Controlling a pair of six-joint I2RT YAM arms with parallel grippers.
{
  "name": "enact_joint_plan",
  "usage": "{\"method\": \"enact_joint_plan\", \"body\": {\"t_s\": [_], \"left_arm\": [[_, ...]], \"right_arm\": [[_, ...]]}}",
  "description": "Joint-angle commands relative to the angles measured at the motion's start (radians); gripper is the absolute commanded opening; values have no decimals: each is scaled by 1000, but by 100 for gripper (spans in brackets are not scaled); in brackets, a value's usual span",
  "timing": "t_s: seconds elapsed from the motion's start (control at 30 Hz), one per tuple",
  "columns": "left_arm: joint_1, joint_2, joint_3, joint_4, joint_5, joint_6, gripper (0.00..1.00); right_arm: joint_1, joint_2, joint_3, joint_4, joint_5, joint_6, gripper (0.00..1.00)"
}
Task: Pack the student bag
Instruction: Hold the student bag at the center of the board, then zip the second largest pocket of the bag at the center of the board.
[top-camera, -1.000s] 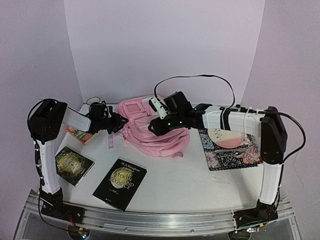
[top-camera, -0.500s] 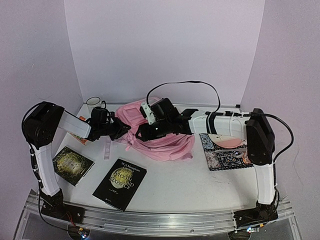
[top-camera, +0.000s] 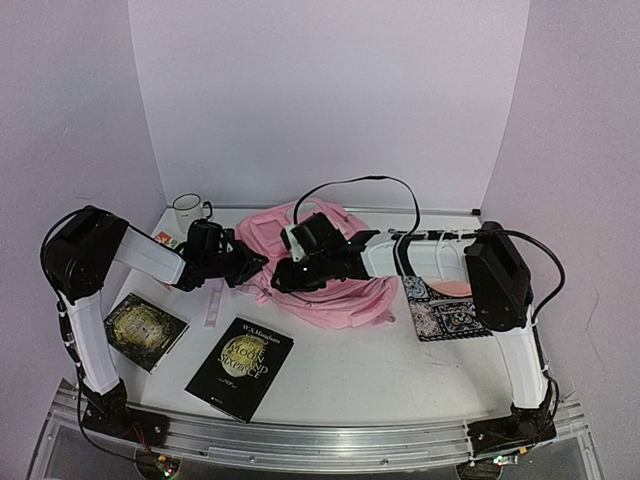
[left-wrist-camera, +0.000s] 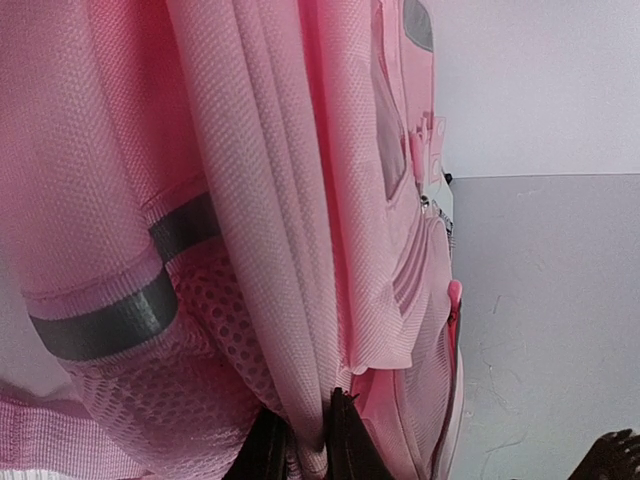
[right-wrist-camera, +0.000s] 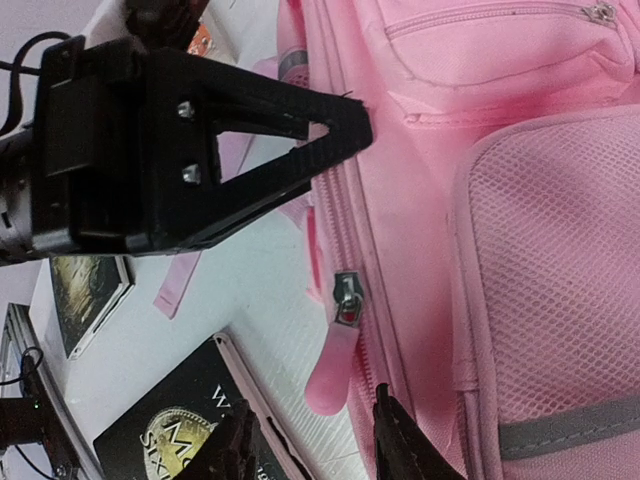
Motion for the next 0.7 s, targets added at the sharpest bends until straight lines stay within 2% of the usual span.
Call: {"method": "enact_joint_plan", "body": {"t_s": [0.0,0.33,0.63,0.67], "left_arm": [[-27,-61,-11,93,24,-11,0],[-46,-85,-29,109,15,-23,0],[-49,-107,-37,112,-3,-6,0],[-49,-104,-36,112,-5,-1,0]], "right_arm": [[6,48,50,1,84,10,38],[6,103,84,-3,110,-6,29],[5,84,43,-24,168,-33,0],[6,70,32,-24,164,-39,0]]}}
